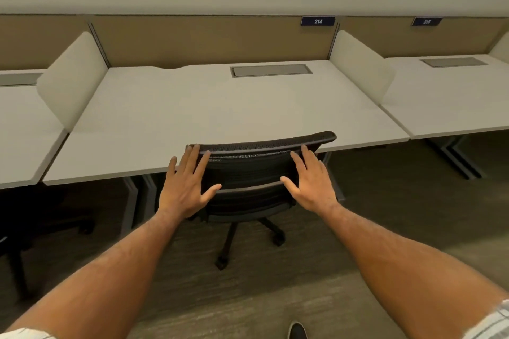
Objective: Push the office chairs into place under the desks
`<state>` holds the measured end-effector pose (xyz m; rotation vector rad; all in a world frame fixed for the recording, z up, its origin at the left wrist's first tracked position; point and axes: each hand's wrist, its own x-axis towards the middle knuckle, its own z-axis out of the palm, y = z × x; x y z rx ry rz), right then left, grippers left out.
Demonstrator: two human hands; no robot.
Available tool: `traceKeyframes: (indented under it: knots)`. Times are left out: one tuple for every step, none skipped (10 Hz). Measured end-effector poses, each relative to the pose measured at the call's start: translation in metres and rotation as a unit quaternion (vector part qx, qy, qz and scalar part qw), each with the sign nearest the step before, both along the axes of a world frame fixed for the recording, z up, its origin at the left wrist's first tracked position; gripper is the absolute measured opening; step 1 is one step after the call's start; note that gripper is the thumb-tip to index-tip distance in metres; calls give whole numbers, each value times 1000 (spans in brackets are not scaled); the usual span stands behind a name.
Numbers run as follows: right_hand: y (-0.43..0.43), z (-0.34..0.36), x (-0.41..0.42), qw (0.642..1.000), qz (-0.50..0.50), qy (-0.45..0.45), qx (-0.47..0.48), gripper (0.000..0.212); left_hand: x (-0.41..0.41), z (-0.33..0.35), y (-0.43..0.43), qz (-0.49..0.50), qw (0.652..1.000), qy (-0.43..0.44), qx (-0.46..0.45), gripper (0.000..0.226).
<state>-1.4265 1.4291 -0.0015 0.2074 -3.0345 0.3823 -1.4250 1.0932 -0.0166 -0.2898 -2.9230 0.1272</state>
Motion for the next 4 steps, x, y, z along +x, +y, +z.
traceKeyframes:
  knots:
    - [-13,-8,32,999,3,-29,19,79,20,-8,-10,-5,1000,-20,-8,89]
    - [-36,-12,73,998,21,-34,40,79,59,-18,-27,0,999,-36,-6,90]
    - [-54,-13,96,999,25,-20,38,79,90,-21,-46,10,998,-59,-4,90]
    - [-81,-9,130,999,31,7,36,80,138,-14,-80,32,998,-46,-30,93]
